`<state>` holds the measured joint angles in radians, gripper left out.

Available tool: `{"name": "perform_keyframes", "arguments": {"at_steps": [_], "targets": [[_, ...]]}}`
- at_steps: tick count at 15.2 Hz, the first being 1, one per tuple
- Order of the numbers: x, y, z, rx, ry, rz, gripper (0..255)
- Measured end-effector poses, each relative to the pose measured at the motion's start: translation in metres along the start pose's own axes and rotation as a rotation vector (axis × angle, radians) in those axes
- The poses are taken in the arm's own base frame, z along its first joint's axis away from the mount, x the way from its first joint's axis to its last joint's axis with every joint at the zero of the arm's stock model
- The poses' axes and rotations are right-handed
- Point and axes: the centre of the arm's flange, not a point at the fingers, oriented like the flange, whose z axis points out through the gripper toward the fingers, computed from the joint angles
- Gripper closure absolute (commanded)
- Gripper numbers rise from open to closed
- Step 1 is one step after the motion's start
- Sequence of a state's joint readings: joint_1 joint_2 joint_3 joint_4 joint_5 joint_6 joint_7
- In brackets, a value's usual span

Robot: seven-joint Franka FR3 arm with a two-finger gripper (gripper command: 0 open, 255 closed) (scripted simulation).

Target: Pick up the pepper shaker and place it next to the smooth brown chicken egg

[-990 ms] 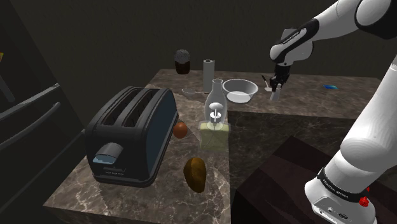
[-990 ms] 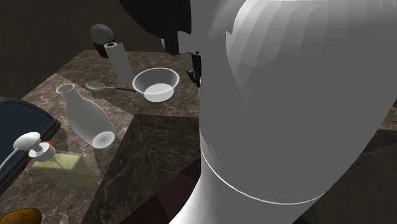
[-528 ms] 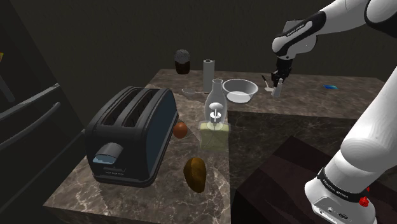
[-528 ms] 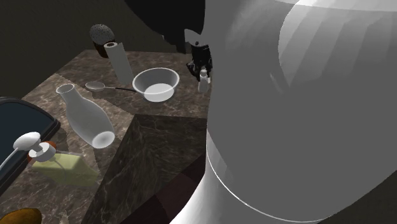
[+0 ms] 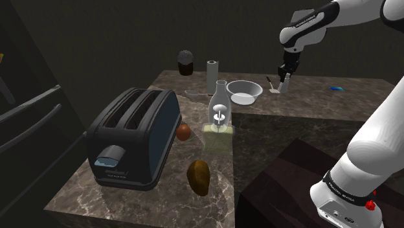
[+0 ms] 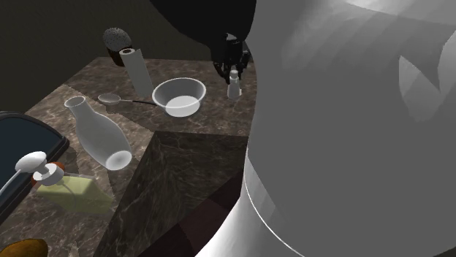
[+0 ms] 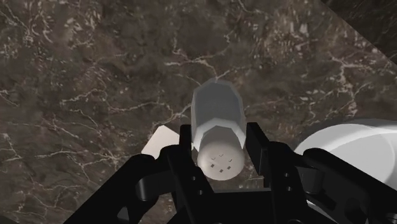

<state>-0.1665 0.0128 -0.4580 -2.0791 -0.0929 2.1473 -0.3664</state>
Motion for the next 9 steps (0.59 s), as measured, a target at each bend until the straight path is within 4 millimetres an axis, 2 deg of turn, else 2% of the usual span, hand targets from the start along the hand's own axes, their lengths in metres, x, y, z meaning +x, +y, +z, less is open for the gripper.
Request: {"name": "perform_keyframes", "arguments": {"at_steps": [9], "targets": [[0.001, 0.006, -0.048, 0.000, 0.000, 0.000, 255]]}}
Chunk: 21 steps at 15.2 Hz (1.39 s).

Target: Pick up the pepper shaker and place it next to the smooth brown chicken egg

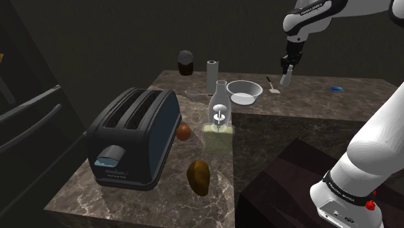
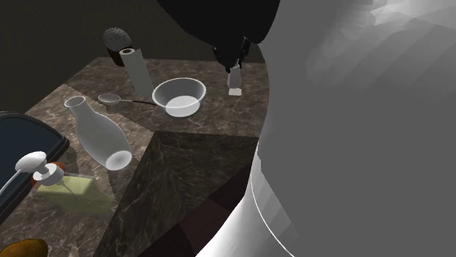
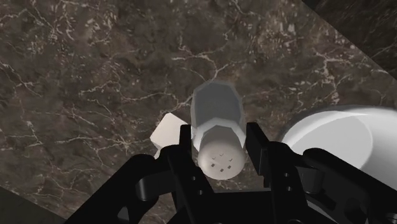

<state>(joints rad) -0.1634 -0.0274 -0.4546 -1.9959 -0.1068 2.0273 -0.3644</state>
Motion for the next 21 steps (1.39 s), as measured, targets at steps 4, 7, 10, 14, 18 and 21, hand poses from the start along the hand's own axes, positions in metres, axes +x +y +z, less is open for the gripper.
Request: {"name": "perform_keyframes", "arguments": {"at_steps": [4, 7, 10, 14, 18, 21], "targets": [[0.001, 0.002, -0.021, 0.000, 0.000, 0.000, 255], [0.001, 0.003, -0.038, 0.000, 0.000, 0.000, 255], [0.001, 0.005, -0.050, 0.000, 0.000, 0.000, 255], [0.001, -0.033, -0.060, 0.001, 0.000, -0.001, 255], [0.005, -0.090, -0.066, 0.000, -0.001, -0.003, 255], [0.003, -0.128, -0.066, 0.000, -0.001, -0.002, 255]]}}
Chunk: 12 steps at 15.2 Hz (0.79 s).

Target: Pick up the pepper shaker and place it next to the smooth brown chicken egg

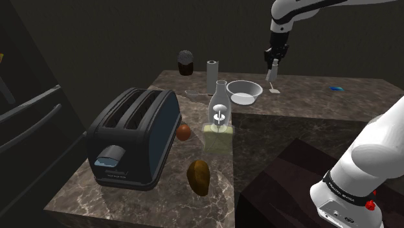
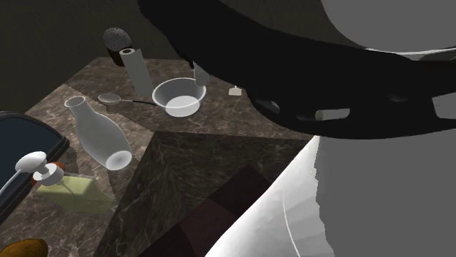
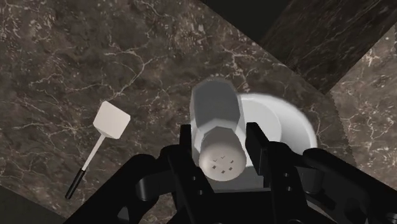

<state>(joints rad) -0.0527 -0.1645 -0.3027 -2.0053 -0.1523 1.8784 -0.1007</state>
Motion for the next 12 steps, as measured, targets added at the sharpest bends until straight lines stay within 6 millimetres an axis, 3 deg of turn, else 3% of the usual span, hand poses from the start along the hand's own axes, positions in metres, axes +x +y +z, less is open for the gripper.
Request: {"name": "perform_keyframes", "arguments": {"at_steps": [12], "targets": [[0.005, -0.157, -0.017, 0.000, 0.000, 0.000, 255]]}}
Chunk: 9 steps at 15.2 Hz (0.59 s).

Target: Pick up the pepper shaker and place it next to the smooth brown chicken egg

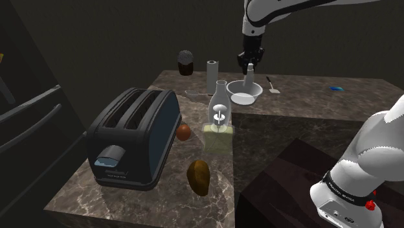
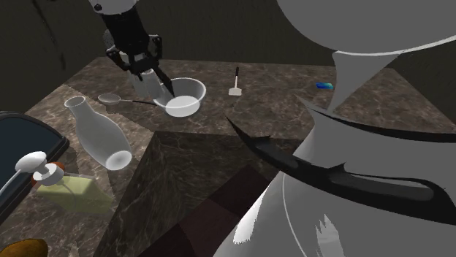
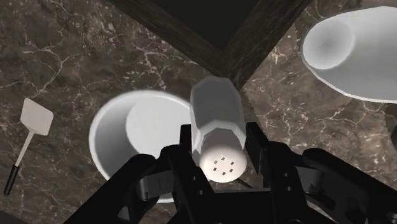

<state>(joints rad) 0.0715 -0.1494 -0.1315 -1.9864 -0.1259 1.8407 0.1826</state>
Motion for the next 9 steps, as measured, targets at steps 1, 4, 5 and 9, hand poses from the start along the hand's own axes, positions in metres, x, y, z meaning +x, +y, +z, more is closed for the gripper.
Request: {"name": "perform_keyframes", "arguments": {"at_steps": [1, 4, 5, 9], "targets": [[0.000, -0.013, -0.002, 0.000, 0.000, 0.000, 255], [-0.001, -0.052, -0.006, 0.000, 0.000, 0.000, 255], [0.003, -0.065, -0.010, 0.000, 0.000, 0.000, 255], [0.000, -0.116, -0.012, -0.001, 0.000, 0.000, 255]]}}
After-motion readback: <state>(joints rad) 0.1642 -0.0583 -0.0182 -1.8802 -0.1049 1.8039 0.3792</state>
